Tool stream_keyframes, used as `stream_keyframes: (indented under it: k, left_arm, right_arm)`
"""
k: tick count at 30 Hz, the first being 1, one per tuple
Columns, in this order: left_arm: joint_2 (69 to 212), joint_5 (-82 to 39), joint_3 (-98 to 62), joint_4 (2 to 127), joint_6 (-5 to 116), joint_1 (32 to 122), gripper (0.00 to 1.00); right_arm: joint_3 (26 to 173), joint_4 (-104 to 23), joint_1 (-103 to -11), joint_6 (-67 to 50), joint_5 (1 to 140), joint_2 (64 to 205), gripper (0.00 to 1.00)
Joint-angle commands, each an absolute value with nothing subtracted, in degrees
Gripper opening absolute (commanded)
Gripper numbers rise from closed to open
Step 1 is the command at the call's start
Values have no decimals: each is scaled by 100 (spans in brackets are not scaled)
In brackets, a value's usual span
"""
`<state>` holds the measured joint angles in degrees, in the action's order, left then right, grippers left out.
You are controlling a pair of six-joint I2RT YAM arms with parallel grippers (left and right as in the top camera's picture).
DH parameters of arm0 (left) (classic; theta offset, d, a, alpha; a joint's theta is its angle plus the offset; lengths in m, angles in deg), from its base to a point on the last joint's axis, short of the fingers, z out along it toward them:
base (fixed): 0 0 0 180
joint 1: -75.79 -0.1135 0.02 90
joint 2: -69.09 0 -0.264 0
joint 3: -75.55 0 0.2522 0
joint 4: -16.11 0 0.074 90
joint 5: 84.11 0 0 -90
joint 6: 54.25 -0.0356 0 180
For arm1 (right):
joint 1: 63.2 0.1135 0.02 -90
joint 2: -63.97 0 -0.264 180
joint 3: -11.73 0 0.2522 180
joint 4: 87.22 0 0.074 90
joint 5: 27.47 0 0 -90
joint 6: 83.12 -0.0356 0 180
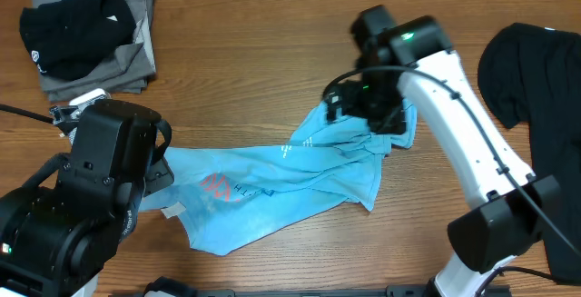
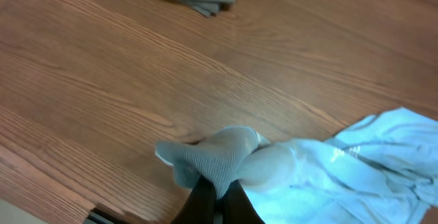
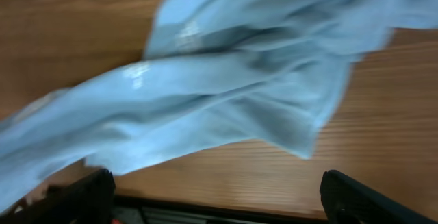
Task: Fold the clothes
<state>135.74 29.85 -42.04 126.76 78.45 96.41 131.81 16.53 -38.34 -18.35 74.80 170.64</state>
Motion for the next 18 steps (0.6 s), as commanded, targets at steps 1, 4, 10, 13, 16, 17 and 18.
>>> stream_keyframes:
  k: [1, 4, 10, 13, 16, 17, 18]
  left_arm:
    - [13554, 3543, -4224, 12667, 8172, 9632, 4]
    - [13554, 3796, -4259, 12667, 8253, 9582, 4]
    - [13554, 3801, -4296, 12667, 8317, 9116, 4]
    - [13554, 3798, -4296, 12667, 8314, 8786, 4]
    - [13554, 3713, -4296, 12667, 8288, 8439, 4]
    - [13554, 3687, -4296, 12667, 8253, 8349, 4]
    - [13554, 3674, -4296, 12667, 8242, 8284, 4]
  right_arm:
    - [13166, 1472, -3484, -1842, 8024, 16972, 100]
    - [13166, 1293, -3342, -1864, 8418, 16972, 100]
    - [13164, 1181, -3305, -1859, 8931, 16972, 100]
    - [13162, 1280, -3419, -1862, 8673, 16972, 100]
    - [13162, 1371, -3725, -1862, 8621, 16972, 100]
    - [13162, 1406, -3827, -1857, 8619, 16972, 100]
    - [13162, 1441, -3897, -1833, 8619, 16972, 100]
